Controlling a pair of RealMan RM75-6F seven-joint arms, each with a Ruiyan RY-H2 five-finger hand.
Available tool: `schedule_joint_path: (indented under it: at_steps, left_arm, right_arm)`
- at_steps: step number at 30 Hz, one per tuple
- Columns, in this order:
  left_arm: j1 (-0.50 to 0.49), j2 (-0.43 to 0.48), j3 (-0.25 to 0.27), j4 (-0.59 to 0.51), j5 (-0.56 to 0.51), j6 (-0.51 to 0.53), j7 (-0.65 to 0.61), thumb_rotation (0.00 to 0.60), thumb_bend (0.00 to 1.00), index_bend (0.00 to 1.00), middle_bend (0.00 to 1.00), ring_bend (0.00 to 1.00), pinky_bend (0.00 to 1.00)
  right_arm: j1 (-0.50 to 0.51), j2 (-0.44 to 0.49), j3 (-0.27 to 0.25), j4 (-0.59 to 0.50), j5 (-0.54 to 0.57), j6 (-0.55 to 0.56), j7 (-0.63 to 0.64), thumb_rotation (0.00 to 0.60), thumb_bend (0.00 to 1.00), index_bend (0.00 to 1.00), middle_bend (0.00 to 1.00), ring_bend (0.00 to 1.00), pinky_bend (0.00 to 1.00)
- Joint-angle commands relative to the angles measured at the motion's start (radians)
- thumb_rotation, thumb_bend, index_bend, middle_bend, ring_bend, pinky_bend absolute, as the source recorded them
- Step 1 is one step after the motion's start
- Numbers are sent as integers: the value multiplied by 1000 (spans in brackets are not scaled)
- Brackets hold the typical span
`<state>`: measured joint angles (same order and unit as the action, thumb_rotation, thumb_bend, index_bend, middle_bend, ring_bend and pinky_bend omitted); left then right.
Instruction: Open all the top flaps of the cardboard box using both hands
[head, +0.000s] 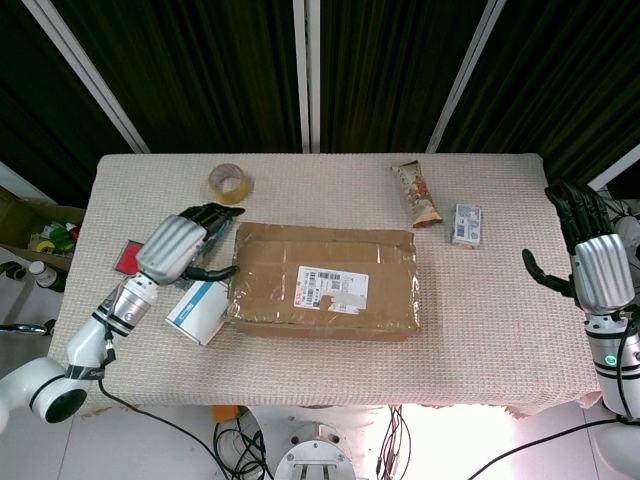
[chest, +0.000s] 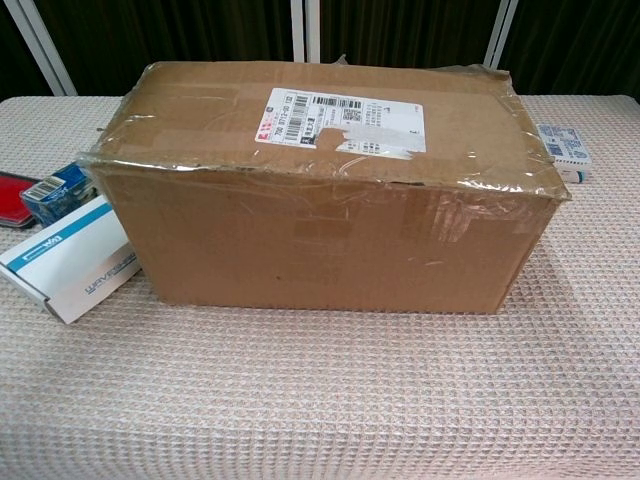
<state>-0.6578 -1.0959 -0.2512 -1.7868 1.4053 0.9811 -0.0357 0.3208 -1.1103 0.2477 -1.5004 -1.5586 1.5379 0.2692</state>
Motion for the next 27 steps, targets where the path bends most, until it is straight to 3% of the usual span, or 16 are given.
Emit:
schedule_joint_path:
  at_steps: [1,11,19,27]
  left_arm:
    - [-67,-47,-6,-3,-71,-72,86,0,86,123,213,150,261]
    - [-156,-160,14,41,-197,-125,259,0,87,123,240,141,261]
    - [-163,-155,28,4,-215,-98,298,0,86,123,361,141,261]
    - [-152,-110,7,-76,-171,-44,250,0,85,123,428,142,262]
  right_arm:
    - [-7,7,1,-3,5,7,4,600,317,0,0,0,0]
    - [-38,21,-10,6,8,45,25,600,313,0,0,0,0]
    - [-50,23,-13,24,-15,84,15,600,310,0,0,0,0]
    - [-48,6,-19,54,-3,70,32,600,307,0,0,0,0]
